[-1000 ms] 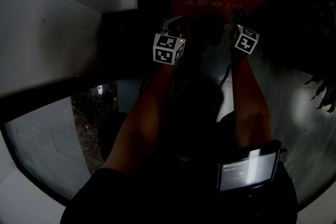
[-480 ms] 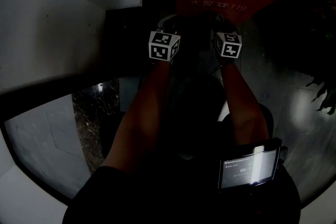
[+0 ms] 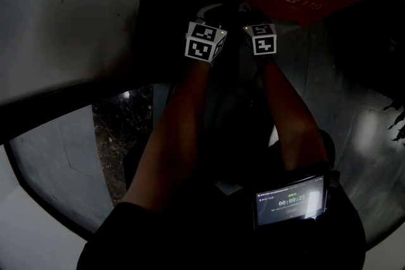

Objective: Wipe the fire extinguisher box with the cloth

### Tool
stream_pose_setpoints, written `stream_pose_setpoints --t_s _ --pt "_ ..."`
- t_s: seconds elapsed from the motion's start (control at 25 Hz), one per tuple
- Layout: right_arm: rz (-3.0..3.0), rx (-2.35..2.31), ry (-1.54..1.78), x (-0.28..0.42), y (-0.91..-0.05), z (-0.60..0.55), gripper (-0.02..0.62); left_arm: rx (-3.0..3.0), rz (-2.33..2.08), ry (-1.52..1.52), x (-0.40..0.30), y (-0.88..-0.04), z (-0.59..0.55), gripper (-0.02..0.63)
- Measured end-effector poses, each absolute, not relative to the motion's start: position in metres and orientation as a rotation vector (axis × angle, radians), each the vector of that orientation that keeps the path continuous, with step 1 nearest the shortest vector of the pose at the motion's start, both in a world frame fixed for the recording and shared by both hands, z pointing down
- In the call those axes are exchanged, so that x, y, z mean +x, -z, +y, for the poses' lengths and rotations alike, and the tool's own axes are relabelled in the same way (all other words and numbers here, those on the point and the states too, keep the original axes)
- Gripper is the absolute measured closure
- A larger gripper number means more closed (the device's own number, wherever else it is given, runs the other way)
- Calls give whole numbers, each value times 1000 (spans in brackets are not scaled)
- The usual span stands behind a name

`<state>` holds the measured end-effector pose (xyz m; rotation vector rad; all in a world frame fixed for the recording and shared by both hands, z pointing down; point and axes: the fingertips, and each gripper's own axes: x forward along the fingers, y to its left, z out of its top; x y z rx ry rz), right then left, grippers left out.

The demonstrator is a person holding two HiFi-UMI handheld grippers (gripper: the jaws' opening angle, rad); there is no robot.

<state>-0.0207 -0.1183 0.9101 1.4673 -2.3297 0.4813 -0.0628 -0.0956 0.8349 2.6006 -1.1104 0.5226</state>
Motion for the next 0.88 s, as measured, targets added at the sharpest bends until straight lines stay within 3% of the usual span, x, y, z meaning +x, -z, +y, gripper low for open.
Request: stream_pose_setpoints --t_s 0.4,0.88 --pt "-2247 1561 -520 -7 -923 -127 560 2599 -1109 -525 -68 -840 -88 611" --pt "-1974 1810 -567 129 -942 -115 560 2625 -1075 -531 -46 -841 -83 611"
